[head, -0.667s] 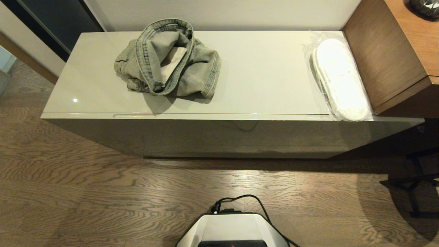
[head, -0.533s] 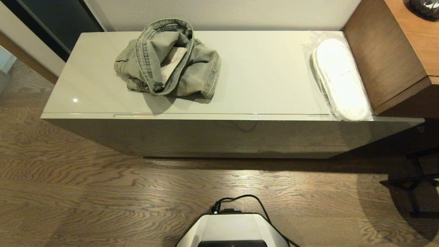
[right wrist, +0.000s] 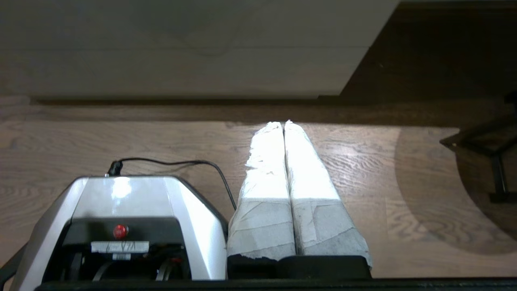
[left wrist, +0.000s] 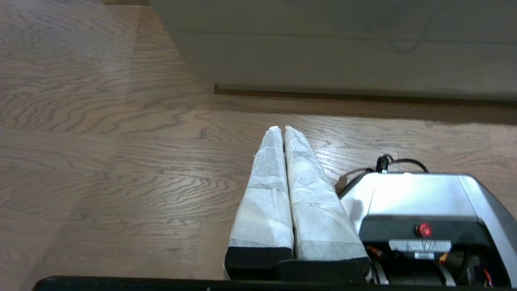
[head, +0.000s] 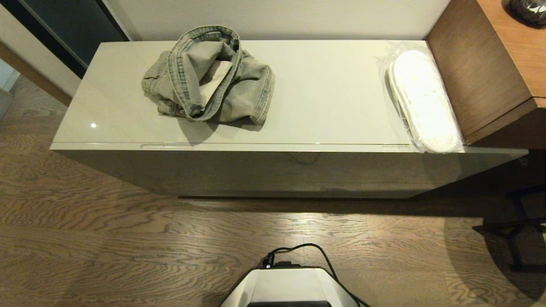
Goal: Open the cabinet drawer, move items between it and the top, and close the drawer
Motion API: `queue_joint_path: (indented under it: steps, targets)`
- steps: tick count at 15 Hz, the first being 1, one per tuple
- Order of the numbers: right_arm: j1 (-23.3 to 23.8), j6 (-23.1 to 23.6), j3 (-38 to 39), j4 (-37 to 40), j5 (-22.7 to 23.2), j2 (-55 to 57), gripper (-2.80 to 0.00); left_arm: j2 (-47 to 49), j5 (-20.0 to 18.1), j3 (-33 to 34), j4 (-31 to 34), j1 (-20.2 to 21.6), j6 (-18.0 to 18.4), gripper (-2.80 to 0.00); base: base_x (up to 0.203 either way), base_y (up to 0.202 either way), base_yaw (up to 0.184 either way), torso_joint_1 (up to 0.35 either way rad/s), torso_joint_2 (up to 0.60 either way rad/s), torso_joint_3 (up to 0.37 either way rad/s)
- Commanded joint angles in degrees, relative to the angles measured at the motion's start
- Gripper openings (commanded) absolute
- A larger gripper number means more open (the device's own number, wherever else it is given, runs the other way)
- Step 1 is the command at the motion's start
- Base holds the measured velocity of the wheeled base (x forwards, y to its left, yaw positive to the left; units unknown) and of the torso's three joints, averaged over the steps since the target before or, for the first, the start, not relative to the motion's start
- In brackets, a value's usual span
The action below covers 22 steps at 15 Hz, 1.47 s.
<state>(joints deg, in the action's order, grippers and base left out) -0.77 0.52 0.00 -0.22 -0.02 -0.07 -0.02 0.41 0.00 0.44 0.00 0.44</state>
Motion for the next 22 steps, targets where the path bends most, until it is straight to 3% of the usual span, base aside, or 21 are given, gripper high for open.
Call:
queue_joint_path:
  steps: [1, 4, 12, 22]
  targets:
    - [0.0, 0.1, 0.0, 0.0, 0.0, -1.2, -2.8, 0.0, 0.0, 0.1, 0.0, 0.0, 0.0, -2.8, 0.0, 0.0, 0.0, 0.246, 0.09, 0.331]
    - [0.0, 0.1, 0.0, 0.0, 0.0, -1.2, -2.8, 0.0, 0.0, 0.1, 0.0, 0.0, 0.0, -2.8, 0.0, 0.0, 0.0, 0.162, 0.08, 0.397]
    - [0.0, 0.1, 0.0, 0.0, -0.1, -1.2, -2.8, 0.0, 0.0, 0.1, 0.0, 0.0, 0.0, -2.8, 0.0, 0.0, 0.0, 0.435, 0.02, 0.388]
    - [0.0, 0.6, 0.1, -0.3, -0.5, -1.2, -2.8, 0.0, 0.0, 0.1, 0.0, 0.0, 0.0, -2.8, 0.0, 0.0, 0.0, 0.053, 0.0, 0.049]
